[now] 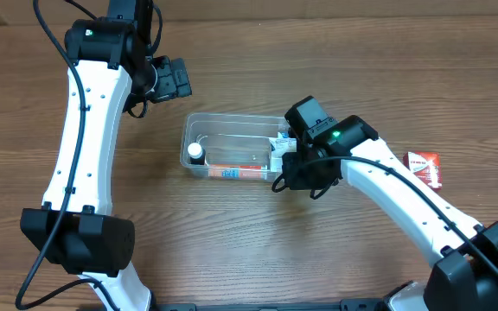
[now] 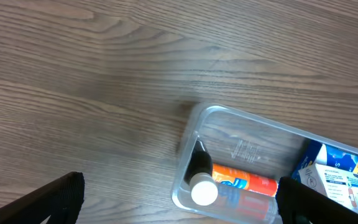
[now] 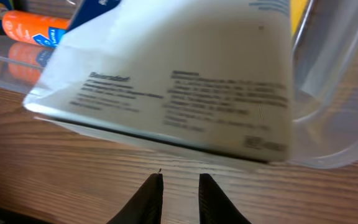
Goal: Pack container
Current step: 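Lower the white bandage box into the container beside the VapoDrops box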
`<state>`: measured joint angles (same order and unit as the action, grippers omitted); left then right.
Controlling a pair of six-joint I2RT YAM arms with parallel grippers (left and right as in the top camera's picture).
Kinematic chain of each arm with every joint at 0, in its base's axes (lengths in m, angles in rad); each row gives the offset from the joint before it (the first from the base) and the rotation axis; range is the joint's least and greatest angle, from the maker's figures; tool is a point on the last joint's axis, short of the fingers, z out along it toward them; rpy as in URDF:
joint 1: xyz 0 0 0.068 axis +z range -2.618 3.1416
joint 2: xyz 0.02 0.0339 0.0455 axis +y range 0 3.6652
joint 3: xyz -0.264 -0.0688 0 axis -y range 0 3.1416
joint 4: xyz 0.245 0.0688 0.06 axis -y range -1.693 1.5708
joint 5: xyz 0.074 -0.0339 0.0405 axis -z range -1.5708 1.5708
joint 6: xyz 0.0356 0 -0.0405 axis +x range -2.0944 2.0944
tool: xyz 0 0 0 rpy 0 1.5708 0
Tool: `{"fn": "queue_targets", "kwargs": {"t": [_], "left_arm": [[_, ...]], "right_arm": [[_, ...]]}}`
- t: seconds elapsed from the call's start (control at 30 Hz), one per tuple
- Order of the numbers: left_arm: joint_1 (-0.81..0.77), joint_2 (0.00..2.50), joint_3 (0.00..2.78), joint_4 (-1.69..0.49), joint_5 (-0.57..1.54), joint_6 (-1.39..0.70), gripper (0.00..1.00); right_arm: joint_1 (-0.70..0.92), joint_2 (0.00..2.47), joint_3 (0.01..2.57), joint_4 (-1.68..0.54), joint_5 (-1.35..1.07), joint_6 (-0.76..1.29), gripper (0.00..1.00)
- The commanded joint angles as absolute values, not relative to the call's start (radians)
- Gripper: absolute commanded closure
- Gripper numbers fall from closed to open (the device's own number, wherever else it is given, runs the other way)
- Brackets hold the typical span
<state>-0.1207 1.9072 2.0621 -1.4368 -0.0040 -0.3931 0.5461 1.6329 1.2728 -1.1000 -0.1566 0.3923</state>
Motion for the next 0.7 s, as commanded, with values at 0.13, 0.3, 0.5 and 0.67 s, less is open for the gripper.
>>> {"fn": "queue_targets", "kwargs": {"t": [0.13, 0.3, 0.5, 0.67], "left_arm": [[-0.124, 1.876, 2.088, -1.439, -0.010, -0.388, 0.00], [-0.124, 1.876, 2.088, -1.439, -0.010, -0.389, 0.00], [-0.124, 1.876, 2.088, -1.439, -0.010, -0.389, 0.00], [-0.124, 1.876, 2.088, -1.439, -0.010, -0.389, 0.00]], "right_arm": [[0.594, 1.579, 1.369, -1.076, -0.125, 0.385, 0.79], [0.595, 1.578, 1.376, -1.074, -0.128, 0.385, 0.79], [0.595, 1.578, 1.376, -1.006, -0.090, 0.386, 0.79], [0.595, 1.578, 1.376, -0.977, -0.078, 0.385, 0.79]]}}
